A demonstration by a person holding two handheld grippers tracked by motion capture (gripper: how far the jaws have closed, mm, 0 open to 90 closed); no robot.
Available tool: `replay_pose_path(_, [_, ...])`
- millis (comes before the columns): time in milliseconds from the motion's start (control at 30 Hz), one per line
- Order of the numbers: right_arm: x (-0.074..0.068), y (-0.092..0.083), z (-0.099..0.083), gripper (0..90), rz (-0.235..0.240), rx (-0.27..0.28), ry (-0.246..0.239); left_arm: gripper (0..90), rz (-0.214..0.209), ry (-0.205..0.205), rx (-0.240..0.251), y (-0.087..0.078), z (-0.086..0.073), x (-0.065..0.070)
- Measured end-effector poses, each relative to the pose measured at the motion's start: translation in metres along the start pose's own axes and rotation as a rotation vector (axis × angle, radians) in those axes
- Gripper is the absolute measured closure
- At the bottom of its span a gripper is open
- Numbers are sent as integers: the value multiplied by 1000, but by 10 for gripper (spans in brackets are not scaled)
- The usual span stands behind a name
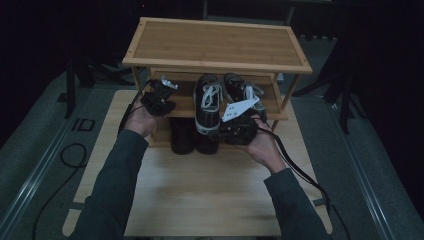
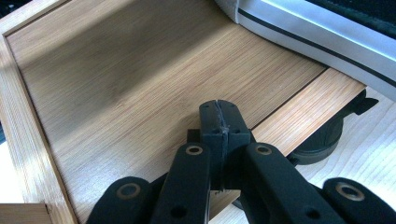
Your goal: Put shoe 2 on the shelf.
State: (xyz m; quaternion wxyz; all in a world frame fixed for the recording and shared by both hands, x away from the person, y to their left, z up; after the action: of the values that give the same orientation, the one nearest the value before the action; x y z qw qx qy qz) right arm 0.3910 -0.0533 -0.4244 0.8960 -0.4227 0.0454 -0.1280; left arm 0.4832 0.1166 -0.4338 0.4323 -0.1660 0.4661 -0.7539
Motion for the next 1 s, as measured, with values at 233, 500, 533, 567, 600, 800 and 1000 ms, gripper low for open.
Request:
replay_pose_path(233, [2, 1, 2, 900, 8, 12, 3, 900, 3, 4, -1, 0, 0, 0])
replay_pose_path(500, [7, 1, 1, 900, -42, -1, 6, 900, 2, 9, -2, 0, 0, 0])
replay_pose_path(533, [11, 2, -1, 900, -61, -8, 12, 900, 5, 19, -11, 0, 0, -1])
replay_pose_path(567, [11, 2, -1, 900, -44, -3, 21, 900, 2, 16, -9, 0, 0, -1])
replay_pose_path(600, [12, 2, -1, 900, -40, 0, 22, 900, 2, 16, -8, 0, 0, -1])
replay_pose_path(800, [12, 4, 3, 900, -46, 14, 15, 900, 3, 17, -11, 0, 0, -1])
replay_pose_path(1000, [13, 5, 3, 900, -58, 9, 13, 900, 3, 15, -10, 0, 0, -1])
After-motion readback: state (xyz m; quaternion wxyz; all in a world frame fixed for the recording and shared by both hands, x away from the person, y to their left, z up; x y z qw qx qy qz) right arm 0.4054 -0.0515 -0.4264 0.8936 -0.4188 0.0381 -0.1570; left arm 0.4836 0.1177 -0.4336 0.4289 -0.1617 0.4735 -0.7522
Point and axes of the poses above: each handheld gripper's, and its own axes: y roughly forward along the jaws, z roughly out of its top, x roughly to its right, the point moved 9 cm from there along y, roughly forward along the jaws, and after that the axes turned 10 degrees about -x, right-handed, at the moved point
